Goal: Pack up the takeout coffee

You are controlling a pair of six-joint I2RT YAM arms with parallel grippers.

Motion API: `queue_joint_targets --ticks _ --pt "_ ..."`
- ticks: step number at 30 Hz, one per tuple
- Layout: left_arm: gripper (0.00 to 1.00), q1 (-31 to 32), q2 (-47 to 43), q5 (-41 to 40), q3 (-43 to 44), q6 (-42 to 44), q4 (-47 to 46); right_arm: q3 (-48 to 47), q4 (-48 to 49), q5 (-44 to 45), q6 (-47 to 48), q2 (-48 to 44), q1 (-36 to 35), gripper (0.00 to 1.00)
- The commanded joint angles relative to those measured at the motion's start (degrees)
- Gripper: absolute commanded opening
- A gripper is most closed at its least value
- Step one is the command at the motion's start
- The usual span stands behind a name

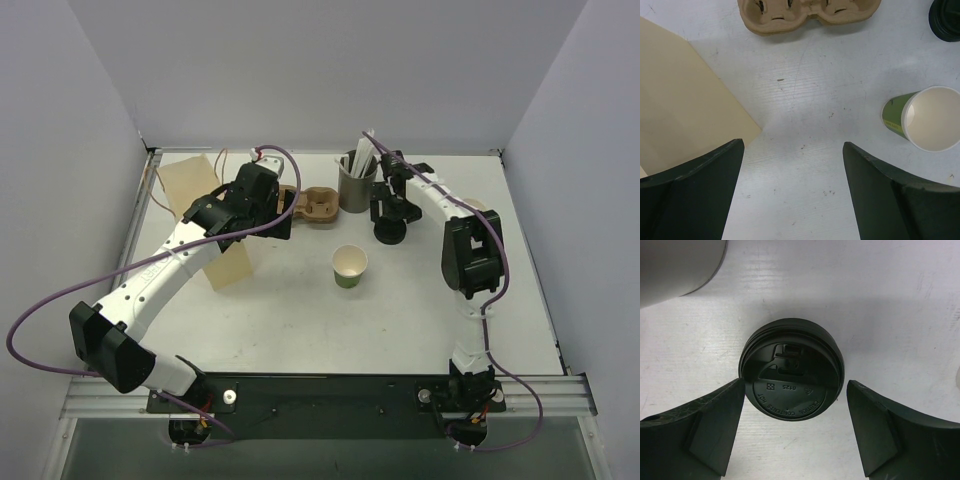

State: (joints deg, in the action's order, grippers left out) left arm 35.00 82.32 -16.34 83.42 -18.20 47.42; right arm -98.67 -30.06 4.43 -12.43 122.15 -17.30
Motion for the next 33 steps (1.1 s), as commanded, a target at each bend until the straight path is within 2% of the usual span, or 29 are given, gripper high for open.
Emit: queue_joint_targets --ticks 1,17,26,33 --pt "0.91 -0.6 -0.1 0.3 2.6 0.6 -0.6 2.1 0.6 -1.1 -1.8 -2.9 -0.2 0.77" --pt "0.91 -0.6 0.0 0.4 3.3 0.8 -0.3 5.2 0.9 6.7 -2.6 -4.3 0.2 0.74" --pt "0.91 -0.6 -0.1 0.8 3.0 0.5 -0.6 9.1 1.6 5.3 -3.3 -8.2 1.7 0.74" --pt "0.91 -0.6 0.0 1.0 2.8 0.6 -0.7 6.9 2.0 3.8 -1.8 -7.4 1.1 0.77"
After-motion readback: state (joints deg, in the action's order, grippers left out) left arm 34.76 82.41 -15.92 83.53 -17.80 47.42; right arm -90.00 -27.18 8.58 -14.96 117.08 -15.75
